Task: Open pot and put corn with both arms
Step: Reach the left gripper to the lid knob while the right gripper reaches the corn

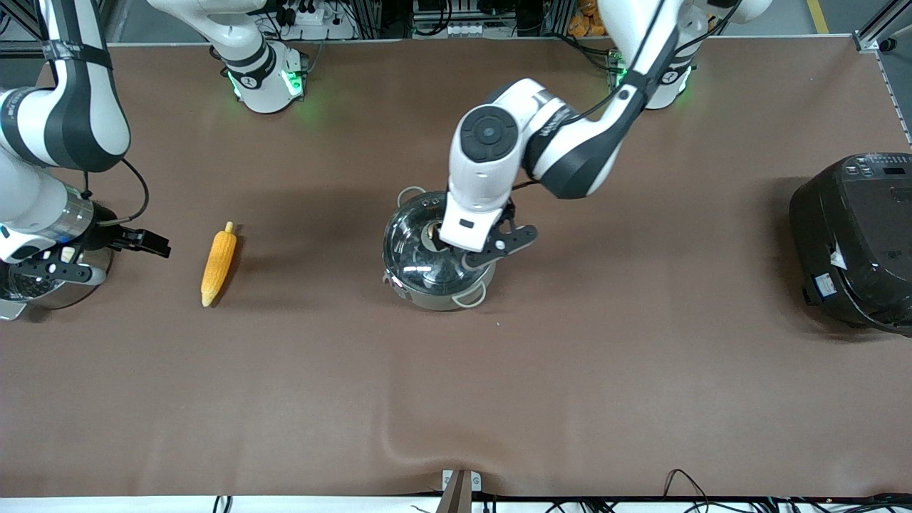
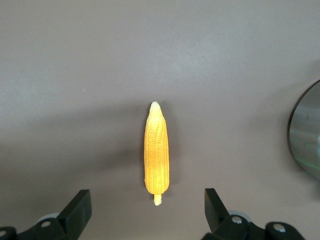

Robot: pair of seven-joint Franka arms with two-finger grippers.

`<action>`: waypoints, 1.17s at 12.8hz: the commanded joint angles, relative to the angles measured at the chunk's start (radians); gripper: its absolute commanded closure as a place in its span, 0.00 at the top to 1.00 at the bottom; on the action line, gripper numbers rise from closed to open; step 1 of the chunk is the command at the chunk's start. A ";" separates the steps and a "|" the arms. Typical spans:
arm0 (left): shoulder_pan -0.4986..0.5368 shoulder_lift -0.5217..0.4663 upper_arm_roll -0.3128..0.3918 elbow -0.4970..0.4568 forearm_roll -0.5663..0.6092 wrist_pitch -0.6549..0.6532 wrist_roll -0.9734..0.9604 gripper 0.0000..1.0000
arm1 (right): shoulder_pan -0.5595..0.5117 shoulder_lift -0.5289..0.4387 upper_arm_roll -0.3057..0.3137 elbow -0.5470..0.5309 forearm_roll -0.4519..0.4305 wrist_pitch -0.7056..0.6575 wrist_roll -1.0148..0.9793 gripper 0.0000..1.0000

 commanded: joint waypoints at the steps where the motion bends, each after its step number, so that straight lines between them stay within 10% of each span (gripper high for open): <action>1: -0.032 0.051 0.018 0.077 -0.014 0.006 -0.049 0.91 | -0.029 0.022 0.013 -0.057 0.016 0.051 -0.001 1.00; 6: -0.072 0.081 0.031 0.102 -0.014 0.031 -0.085 0.80 | -0.042 0.065 0.014 -0.245 0.017 0.302 0.001 1.00; 15: -0.117 0.128 0.060 0.094 -0.012 0.055 -0.091 0.80 | -0.002 0.235 0.014 -0.253 0.050 0.493 0.002 1.00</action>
